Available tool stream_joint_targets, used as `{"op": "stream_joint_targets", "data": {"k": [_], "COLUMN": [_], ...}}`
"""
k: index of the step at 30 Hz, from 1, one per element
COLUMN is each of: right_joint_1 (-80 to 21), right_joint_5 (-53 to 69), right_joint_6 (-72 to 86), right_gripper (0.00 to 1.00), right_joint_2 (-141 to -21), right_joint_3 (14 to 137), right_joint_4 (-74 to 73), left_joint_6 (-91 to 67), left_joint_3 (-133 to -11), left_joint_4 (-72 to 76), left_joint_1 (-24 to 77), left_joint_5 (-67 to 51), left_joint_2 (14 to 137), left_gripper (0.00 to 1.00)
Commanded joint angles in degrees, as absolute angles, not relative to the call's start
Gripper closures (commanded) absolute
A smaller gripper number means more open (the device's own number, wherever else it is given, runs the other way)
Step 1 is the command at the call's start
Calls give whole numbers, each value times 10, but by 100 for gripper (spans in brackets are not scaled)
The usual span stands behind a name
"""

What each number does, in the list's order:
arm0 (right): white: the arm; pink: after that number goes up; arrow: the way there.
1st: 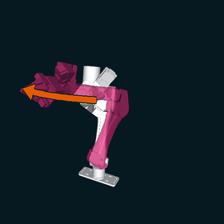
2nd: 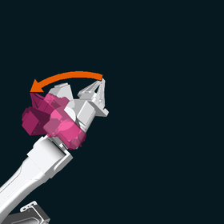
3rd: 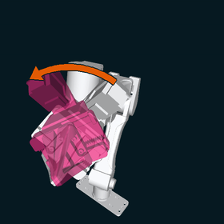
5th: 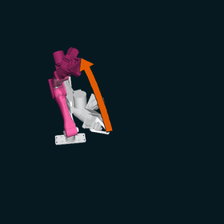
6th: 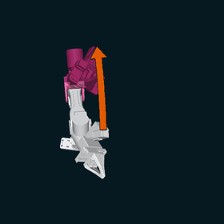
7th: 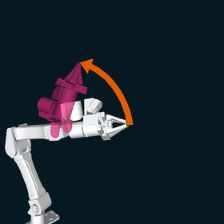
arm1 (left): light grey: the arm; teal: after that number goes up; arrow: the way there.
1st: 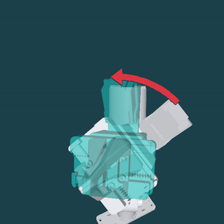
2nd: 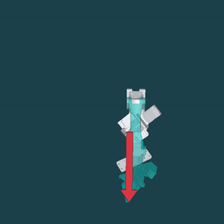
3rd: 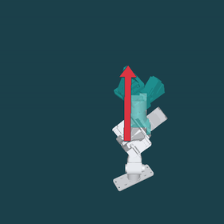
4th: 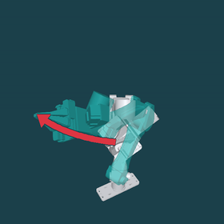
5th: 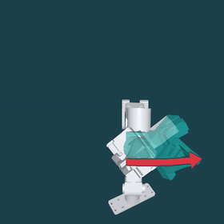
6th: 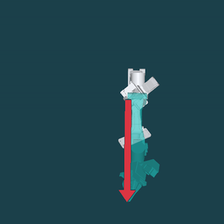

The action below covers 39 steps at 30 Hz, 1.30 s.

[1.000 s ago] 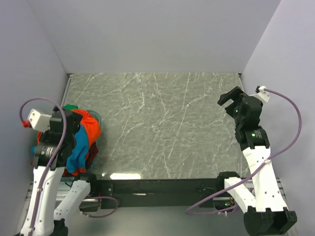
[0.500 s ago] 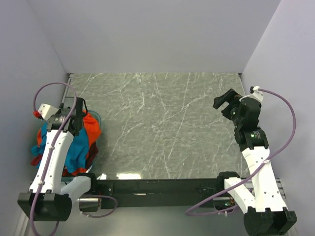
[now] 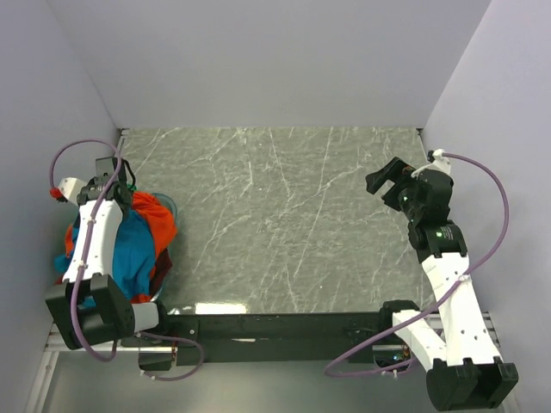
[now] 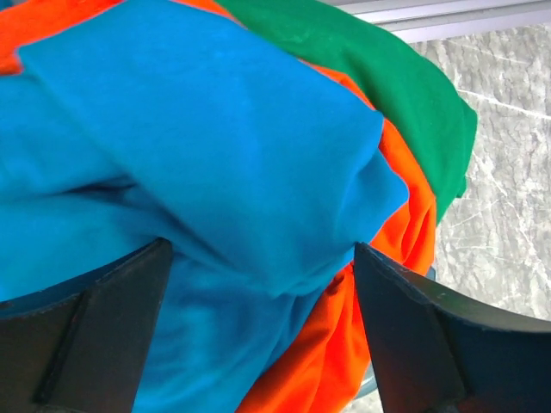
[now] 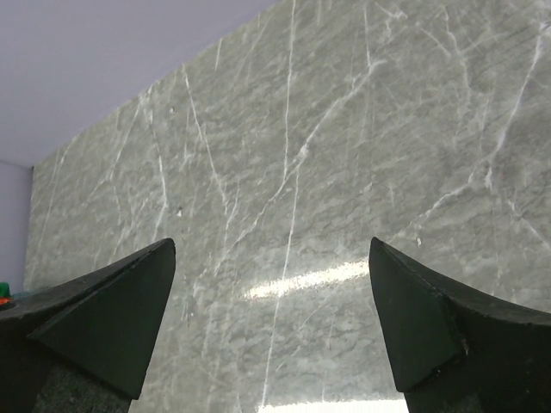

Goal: Fold and stack the t-shirts
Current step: Grab the tshirt from the pile

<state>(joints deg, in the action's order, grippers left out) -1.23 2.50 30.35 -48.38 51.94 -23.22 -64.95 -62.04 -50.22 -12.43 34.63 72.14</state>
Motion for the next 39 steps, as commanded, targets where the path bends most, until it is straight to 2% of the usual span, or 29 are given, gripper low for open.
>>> {"op": "stream_joint_targets", "data": {"k": [1, 3, 4, 6, 7, 14, 20, 29, 39], "right_joint_1": [-11, -12, -13, -12, -12, -11, -12, -11, -13], "right_joint_5": [53, 55, 57, 60, 61, 64, 75, 108, 103], "right_joint_6": [289, 288, 288, 287, 287, 288, 286, 282, 272], "right_gripper": [1, 3, 3, 3, 4, 4, 4, 4, 6], "right_joint_2": [-498, -505, -511, -515, -518, -520, -525, -501, -386], "right_joint_3": [528, 532, 533, 537, 537, 533, 534, 540, 482], "right_joint_4": [-221, -225, -227, -230, -229, -224, -217, -212, -207], "left_joint_6": [-620, -614, -607, -601, -601, -599, -578, -520, -458], "left_joint_3": [-616, -619, -620, -629, -632, -632, -627, -658, -696], "left_joint_4": [-456, -454, -451, -457, -462, -473, -493, -495, -383], "left_joint_1": [-137, -147, -149, -149, -149, -149, -149, -149, -149], "left_joint_5": [332, 323, 321, 315, 317, 313, 302, 270, 124], "left_joint_2": [736, 749, 758, 766, 769, 729, 661, 534, 455], "left_gripper": [10, 16, 31, 46, 58, 90, 99, 99, 99]}}
